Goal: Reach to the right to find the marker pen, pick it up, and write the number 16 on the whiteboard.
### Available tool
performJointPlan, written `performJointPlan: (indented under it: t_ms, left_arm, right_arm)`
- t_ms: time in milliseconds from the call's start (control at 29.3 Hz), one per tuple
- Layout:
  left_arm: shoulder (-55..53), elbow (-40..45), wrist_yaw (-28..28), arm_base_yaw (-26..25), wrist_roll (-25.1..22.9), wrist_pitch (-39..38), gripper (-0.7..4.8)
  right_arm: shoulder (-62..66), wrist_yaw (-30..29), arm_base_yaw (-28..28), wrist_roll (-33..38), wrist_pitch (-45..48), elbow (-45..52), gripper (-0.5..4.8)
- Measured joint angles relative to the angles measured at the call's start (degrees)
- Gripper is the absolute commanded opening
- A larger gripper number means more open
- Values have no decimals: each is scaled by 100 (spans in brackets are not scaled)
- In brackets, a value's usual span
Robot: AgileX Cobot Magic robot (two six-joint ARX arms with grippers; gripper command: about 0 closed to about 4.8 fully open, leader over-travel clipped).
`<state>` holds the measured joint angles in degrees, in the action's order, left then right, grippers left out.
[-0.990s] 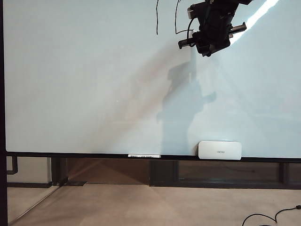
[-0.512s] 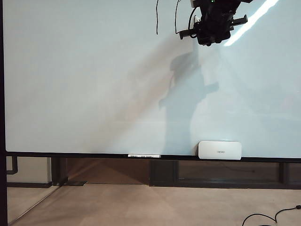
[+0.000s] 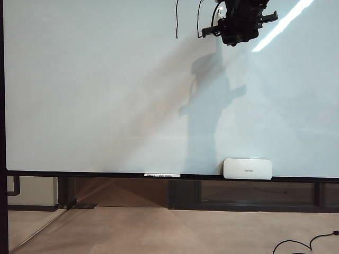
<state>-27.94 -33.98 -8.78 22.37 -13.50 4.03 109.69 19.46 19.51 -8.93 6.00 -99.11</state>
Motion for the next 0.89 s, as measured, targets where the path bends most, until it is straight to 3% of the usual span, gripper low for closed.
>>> performJointPlan:
  t_ms: [171, 546, 751, 888]
  left_arm:
    - [0, 2, 0, 0, 0, 0, -6]
    - [0, 2, 0, 0, 0, 0, -6]
    - [0, 0, 17, 0, 0, -2, -6]
    - [192, 0, 367, 0, -2, -31, -6]
  right_arm:
    - [0, -118, 0, 4, -4, 0, -5]
    - [181, -1318, -4, 0, -33, -13, -5]
    - [179, -1438, -4, 0, 17, -13, -5]
    - [-146, -1502, 63, 0, -107, -4, -5]
